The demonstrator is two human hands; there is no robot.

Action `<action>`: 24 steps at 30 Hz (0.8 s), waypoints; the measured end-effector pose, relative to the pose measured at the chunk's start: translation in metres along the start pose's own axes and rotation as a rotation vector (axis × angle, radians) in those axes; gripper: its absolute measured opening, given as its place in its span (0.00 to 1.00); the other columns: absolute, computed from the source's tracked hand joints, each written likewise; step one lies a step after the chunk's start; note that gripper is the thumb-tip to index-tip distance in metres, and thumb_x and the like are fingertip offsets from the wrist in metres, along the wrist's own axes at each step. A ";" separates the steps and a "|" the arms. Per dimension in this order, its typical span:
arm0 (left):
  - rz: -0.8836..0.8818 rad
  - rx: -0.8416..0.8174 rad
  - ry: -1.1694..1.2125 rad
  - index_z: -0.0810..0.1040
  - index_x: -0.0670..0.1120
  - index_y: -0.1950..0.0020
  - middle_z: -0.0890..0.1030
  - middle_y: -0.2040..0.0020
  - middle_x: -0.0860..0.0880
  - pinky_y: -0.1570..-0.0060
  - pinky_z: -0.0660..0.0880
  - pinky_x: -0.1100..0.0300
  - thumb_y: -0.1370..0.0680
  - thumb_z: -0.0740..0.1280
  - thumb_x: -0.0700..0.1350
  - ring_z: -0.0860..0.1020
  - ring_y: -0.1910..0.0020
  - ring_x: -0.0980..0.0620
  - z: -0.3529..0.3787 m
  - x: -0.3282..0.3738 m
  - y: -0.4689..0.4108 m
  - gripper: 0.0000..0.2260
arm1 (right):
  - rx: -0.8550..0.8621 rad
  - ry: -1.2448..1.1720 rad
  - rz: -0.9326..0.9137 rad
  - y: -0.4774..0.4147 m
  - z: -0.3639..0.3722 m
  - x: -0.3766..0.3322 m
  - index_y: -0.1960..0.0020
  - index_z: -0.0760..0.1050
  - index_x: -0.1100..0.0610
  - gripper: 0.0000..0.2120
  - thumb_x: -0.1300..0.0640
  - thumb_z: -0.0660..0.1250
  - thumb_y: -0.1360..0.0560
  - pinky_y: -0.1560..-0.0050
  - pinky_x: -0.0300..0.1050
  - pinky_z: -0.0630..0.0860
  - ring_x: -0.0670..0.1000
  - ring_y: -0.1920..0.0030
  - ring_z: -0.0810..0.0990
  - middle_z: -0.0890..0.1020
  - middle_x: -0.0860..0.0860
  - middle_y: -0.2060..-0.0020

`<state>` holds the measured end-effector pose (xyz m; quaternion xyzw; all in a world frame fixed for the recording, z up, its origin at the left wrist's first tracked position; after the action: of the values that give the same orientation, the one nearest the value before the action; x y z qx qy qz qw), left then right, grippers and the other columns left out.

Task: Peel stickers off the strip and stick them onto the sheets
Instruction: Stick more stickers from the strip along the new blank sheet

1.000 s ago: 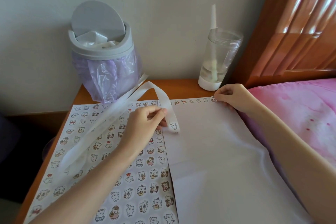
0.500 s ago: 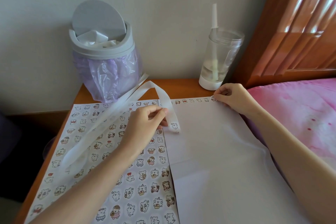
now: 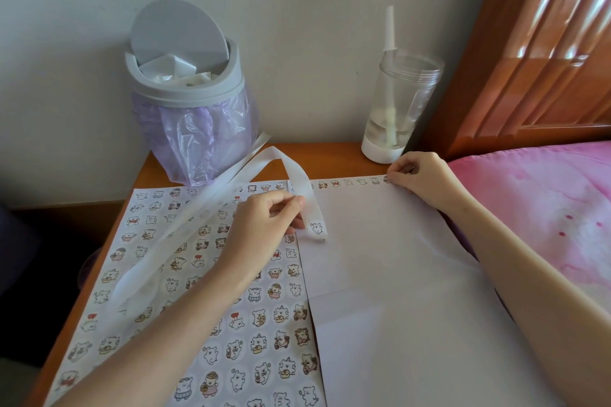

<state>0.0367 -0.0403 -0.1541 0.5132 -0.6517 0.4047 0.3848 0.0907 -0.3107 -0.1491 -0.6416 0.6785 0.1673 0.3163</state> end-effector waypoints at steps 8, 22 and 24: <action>0.002 -0.003 -0.010 0.81 0.46 0.53 0.82 0.64 0.53 0.68 0.73 0.75 0.22 0.64 0.43 0.79 0.67 0.65 0.000 0.001 0.001 0.06 | 0.084 -0.033 0.036 0.001 0.001 0.004 0.52 0.75 0.58 0.10 0.62 0.74 0.31 0.62 0.32 0.68 0.46 0.65 0.73 0.76 0.49 0.65; 0.002 -0.004 -0.022 0.81 0.46 0.53 0.83 0.63 0.52 0.67 0.74 0.75 0.22 0.64 0.44 0.80 0.66 0.64 0.000 -0.001 0.000 0.06 | 0.106 -0.058 0.082 0.002 0.006 0.005 0.52 0.77 0.60 0.10 0.57 0.74 0.30 0.64 0.33 0.68 0.46 0.64 0.72 0.76 0.49 0.65; 0.003 -0.003 -0.024 0.81 0.46 0.53 0.83 0.64 0.52 0.67 0.74 0.75 0.22 0.64 0.44 0.80 0.66 0.64 0.000 -0.001 0.000 0.07 | 0.076 -0.074 0.097 0.002 0.008 0.005 0.54 0.76 0.57 0.12 0.54 0.76 0.32 0.63 0.36 0.69 0.45 0.65 0.72 0.75 0.48 0.66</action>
<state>0.0366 -0.0398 -0.1549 0.5164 -0.6577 0.3983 0.3770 0.0904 -0.3094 -0.1583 -0.5890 0.7023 0.1801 0.3569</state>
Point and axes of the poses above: each hand's wrist, its own y-axis away from the middle knuckle, its own z-axis out of the palm, x = y × z, the point moved 3 cm from there along -y, towards the middle knuckle
